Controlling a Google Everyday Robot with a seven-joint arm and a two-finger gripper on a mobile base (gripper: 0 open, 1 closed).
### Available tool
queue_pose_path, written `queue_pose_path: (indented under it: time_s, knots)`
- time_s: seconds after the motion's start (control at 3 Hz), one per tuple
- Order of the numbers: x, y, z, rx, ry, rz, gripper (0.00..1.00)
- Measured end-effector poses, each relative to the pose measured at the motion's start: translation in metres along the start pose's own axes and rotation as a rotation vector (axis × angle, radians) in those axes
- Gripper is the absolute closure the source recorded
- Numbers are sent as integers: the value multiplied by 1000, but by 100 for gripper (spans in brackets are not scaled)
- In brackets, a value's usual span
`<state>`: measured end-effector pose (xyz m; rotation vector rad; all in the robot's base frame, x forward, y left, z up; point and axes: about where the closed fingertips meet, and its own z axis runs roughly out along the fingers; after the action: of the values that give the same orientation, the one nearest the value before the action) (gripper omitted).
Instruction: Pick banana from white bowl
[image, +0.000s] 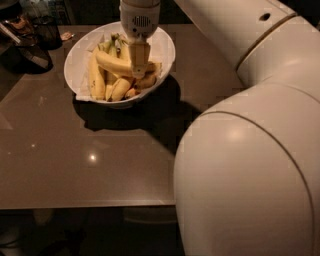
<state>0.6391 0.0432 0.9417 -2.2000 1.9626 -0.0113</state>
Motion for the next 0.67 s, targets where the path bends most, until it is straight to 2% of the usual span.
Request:
queue_pose_path:
  time_s: [0.67]
  knots:
    - [-9,-6,13,-23,6,0,48]
